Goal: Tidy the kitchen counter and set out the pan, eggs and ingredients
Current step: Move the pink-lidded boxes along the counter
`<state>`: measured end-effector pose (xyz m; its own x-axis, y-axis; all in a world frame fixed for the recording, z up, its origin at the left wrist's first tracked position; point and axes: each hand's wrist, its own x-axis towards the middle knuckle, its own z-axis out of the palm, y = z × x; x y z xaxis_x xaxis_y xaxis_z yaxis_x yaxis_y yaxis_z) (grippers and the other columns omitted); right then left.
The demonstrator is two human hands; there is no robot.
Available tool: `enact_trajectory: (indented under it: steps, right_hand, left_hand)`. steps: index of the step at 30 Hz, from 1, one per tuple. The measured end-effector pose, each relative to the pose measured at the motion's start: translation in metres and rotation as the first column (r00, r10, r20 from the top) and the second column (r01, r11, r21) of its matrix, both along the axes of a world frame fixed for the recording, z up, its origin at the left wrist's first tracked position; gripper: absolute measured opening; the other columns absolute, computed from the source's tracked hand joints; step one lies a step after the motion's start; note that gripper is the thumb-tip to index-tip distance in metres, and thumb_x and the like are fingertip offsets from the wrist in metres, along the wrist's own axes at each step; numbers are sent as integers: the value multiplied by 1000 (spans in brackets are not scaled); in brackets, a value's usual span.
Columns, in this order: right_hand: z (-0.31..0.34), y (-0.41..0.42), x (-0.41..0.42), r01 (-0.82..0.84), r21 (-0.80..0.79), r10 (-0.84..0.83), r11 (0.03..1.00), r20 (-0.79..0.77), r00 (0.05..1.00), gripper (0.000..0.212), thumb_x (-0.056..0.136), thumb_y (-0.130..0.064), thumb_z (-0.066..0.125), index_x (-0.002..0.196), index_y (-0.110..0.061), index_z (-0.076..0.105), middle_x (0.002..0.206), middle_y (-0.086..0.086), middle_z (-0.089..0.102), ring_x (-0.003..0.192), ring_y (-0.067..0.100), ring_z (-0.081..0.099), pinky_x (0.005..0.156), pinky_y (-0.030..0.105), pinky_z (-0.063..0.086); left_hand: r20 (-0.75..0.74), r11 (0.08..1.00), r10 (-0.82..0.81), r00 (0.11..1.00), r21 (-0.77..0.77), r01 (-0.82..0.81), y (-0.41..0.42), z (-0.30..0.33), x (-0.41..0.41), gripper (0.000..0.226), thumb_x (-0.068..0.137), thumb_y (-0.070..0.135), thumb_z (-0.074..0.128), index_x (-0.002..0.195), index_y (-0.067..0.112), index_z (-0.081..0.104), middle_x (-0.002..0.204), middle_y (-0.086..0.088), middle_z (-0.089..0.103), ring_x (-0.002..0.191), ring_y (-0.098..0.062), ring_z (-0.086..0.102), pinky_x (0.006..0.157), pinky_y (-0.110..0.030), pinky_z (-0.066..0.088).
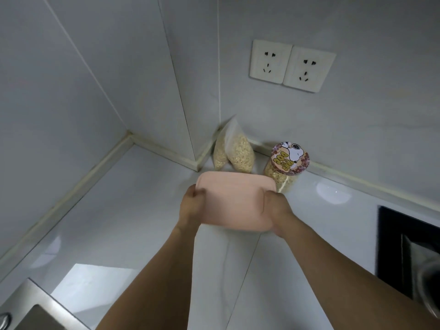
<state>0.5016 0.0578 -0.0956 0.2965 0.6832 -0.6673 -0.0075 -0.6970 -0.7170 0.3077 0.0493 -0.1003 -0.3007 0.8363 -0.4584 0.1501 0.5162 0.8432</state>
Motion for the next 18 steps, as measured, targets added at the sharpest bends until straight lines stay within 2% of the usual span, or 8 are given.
enact_trajectory:
  steps: [5,9,16,18]
  right_hand:
    - [19,-31,12,52,15,-52,999,6,999,44,91,-29,40,129,-10,46,121,12,56,101,29,52,78,34,39]
    - [21,-57,38,139,7,-139,990,-12,990,44,93,-27,39,133,-9,40,123,11,53,103,29,49,84,36,39]
    - [29,-106,108,318,3,-318,948,27,948,38,95,-23,35,129,-6,39,115,9,50,96,27,46,81,34,36]
    - [34,-125,128,362,1,-362,932,13,932,38,96,-24,34,129,-6,39,119,10,51,96,27,46,81,35,37]
  left_hand:
    - [38,999,5,999,31,-7,-24,14,13,34,99,20,41,130,15,54,118,-4,57,106,-26,51,90,-37,42]
    - [0,996,-82,997,34,81,-29,19,38,32,99,20,42,128,14,55,116,-5,56,101,-24,49,85,-32,37]
    - [44,973,-229,972,8,229,-43,30,117,30,97,18,45,123,15,60,111,-6,61,96,-24,52,82,-29,38]
    - [53,964,-266,962,8,266,-53,37,138,29,96,19,45,122,17,60,109,-5,61,95,-24,52,81,-29,38]
